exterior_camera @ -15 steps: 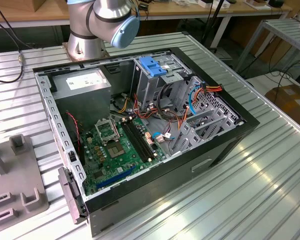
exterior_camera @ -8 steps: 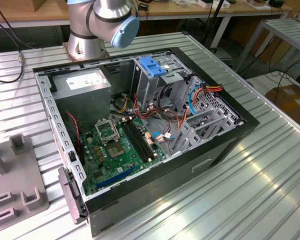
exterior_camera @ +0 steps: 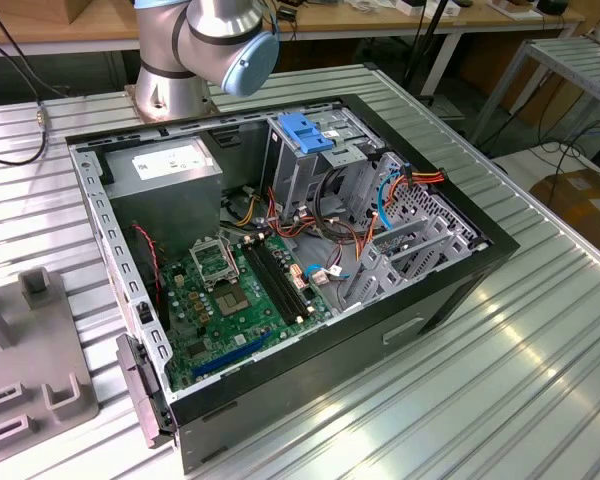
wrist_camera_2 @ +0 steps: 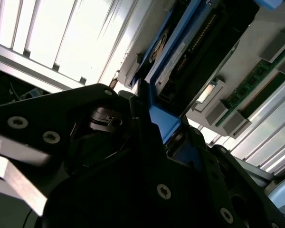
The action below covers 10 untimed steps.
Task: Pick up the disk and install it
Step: 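Pick up the disk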
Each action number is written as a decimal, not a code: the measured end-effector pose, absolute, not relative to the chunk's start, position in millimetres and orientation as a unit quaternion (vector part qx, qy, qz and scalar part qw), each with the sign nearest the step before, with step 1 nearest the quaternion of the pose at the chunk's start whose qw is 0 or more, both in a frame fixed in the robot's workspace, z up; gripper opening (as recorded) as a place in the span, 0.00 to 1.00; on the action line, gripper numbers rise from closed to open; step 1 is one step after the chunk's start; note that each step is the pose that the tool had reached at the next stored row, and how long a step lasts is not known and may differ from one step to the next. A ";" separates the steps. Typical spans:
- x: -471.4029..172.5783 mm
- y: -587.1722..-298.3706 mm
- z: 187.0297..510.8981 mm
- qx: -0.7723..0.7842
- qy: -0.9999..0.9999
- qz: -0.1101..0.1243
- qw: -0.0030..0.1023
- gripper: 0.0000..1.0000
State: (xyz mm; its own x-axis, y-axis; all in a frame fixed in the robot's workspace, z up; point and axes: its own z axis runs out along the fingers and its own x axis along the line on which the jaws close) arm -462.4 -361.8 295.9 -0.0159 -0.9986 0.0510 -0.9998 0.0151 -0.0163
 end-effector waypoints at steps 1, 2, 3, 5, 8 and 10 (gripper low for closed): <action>-462.4 -361.9 296.8 0.701 -0.712 0.024 0.012 0.37; -462.4 -361.9 297.8 0.701 -0.712 0.024 0.013 0.37; -462.5 -361.9 298.7 0.701 -0.712 0.024 0.013 0.37; -462.4 -361.8 298.8 0.701 -0.712 0.024 0.012 0.37; -462.4 -361.8 297.7 0.701 -0.712 0.024 0.013 0.37; -462.5 -361.8 295.5 0.701 -0.712 0.024 0.013 0.37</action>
State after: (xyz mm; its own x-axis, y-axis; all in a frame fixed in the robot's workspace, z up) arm -462.5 -361.8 295.5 -0.0160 -0.9986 0.0511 -0.9998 0.0152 -0.0158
